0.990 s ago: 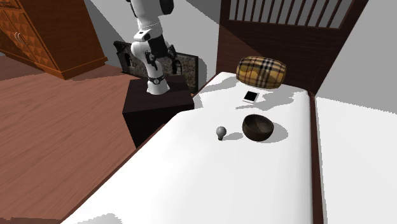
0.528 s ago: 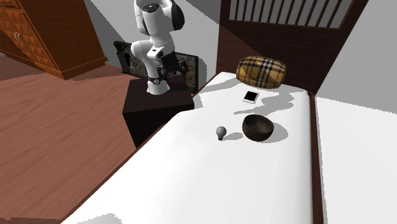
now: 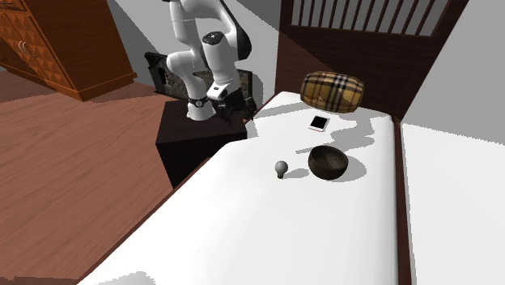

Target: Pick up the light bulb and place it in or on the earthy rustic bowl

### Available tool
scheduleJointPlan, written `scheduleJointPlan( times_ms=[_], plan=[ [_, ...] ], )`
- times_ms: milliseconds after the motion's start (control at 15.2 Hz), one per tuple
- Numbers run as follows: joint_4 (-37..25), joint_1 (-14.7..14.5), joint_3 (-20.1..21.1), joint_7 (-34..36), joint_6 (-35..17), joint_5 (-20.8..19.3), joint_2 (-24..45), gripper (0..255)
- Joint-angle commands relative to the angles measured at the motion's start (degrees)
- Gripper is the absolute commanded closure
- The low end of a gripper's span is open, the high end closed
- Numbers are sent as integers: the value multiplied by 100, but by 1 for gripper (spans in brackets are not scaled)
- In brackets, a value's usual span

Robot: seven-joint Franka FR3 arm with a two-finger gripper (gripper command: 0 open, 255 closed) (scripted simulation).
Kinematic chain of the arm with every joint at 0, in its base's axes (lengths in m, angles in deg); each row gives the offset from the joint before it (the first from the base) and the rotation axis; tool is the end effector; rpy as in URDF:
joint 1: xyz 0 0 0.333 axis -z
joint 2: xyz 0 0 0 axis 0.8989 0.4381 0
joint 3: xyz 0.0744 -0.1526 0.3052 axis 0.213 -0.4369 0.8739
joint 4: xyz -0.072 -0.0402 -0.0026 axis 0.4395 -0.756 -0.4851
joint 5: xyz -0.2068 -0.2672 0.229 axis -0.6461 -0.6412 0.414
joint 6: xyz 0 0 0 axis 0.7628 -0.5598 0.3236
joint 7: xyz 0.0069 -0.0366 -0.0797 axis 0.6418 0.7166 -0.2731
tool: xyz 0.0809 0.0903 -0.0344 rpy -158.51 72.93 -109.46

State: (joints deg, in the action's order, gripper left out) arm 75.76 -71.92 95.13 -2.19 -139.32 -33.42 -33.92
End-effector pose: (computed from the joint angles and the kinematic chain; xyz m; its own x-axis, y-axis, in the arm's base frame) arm 0.4734 0.1560 0.3645 0.9901 -0.1149 -0.0807 -0.1308 -0.9642 -0.2309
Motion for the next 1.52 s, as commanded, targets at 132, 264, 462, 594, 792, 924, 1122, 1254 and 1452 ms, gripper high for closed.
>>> scheduleJointPlan(
  times_ms=[132, 264, 462, 594, 792, 924, 1122, 1254, 1452],
  plan=[
    [-464, -141, 149, 150, -510, 71, 902, 0],
    [-752, -206, 196, 226, -694, 68, 1343, 0],
    [-1235, -315, 244, 349, -919, 35, 2003, 0],
    [-1592, -396, 261, 436, -1032, 0, 2442, 0],
    [-2183, -529, 268, 570, -1147, -66, 3099, 0],
    [-2617, -626, 260, 660, -1185, -113, 3539, 0],
    [-3020, -726, 250, 735, -1241, -151, 3970, 0],
    [-3054, -756, 253, 734, -1336, -150, 4094, 0],
    [-3115, -802, 258, 734, -1475, -150, 4285, 0]
  ],
)
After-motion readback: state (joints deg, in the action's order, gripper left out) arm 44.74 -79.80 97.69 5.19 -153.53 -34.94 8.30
